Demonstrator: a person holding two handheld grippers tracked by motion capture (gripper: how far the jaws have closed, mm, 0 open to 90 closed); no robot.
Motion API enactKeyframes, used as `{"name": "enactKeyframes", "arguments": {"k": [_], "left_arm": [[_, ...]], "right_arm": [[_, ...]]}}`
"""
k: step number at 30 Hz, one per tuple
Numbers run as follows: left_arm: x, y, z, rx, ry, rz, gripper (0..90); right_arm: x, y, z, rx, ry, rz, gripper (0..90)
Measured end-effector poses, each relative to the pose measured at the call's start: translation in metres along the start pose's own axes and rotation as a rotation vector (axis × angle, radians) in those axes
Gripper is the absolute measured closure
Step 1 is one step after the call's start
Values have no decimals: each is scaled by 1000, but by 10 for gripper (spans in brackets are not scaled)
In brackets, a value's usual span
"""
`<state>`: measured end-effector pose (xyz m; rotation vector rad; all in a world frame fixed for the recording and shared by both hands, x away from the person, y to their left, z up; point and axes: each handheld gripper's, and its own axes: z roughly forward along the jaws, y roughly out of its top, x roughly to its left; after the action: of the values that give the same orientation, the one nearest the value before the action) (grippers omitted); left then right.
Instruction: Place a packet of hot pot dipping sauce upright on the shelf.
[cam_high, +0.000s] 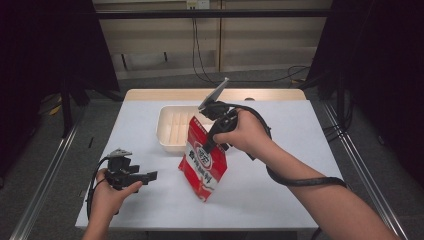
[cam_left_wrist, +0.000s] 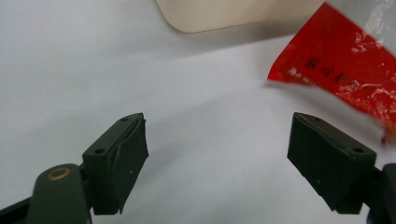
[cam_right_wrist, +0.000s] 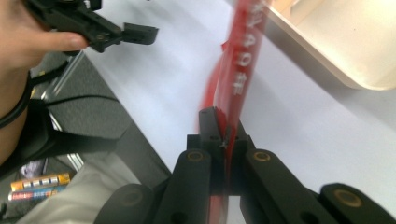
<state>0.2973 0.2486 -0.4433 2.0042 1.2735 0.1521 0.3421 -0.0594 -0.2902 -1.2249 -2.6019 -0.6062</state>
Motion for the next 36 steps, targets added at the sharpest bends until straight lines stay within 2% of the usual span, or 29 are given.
{"name": "enactKeyframes", "arguments": {"k": [1, 3, 4, 7, 10, 16, 18, 19, 21, 24, 26, 28, 29, 30, 36], "left_arm": [[0, 0, 1, -2, 0, -5, 196], [0, -1, 1, 2, -6, -7, 194], [0, -1, 1, 1, -4, -5, 194], [0, 0, 0, -4, -1, -3, 191], [-1, 0, 0, -6, -1, 1, 190], [-2, 0, 1, -4, -6, 2, 187], [-2, 0, 1, -3, -6, 7, 187], [-2, 0, 1, -4, -5, 6, 187], [-2, 0, 1, -3, -4, 8, 187], [-2, 0, 1, -3, -3, 5, 187], [-2, 0, 1, 1, -5, 6, 187], [-3, 0, 1, -4, 3, 10, 187], [-3, 0, 1, -5, 0, 6, 186], [-4, 0, 2, -12, 0, -6, 186], [-4, 0, 2, -7, -5, 2, 184]], "right_arm": [[2, 2, -3, 6, -1, -7, 900], [9, 7, -14, 19, -49, -33, 900], [9, 8, -16, 22, -55, -42, 900], [8, 13, -26, 55, -110, -60, 900], [6, 14, -32, 64, -133, -60, 900], [-1, 17, -43, 70, -138, -49, 900], [-2, 18, -46, 58, -149, -48, 900], [-4, 18, -48, 43, -152, -67, 900], [-4, 18, -48, 34, -150, -74, 900], [-4, 18, -53, -6, -161, -89, 900], [-3, 18, -55, -15, -161, -79, 900], [-3, 19, -59, -48, -168, -78, 900], [-3, 20, -63, -62, -153, -70, 900], [-4, 21, -64, -67, -153, -73, 900], [-1, 25, -70, -84, -159, -70, 900]]}}
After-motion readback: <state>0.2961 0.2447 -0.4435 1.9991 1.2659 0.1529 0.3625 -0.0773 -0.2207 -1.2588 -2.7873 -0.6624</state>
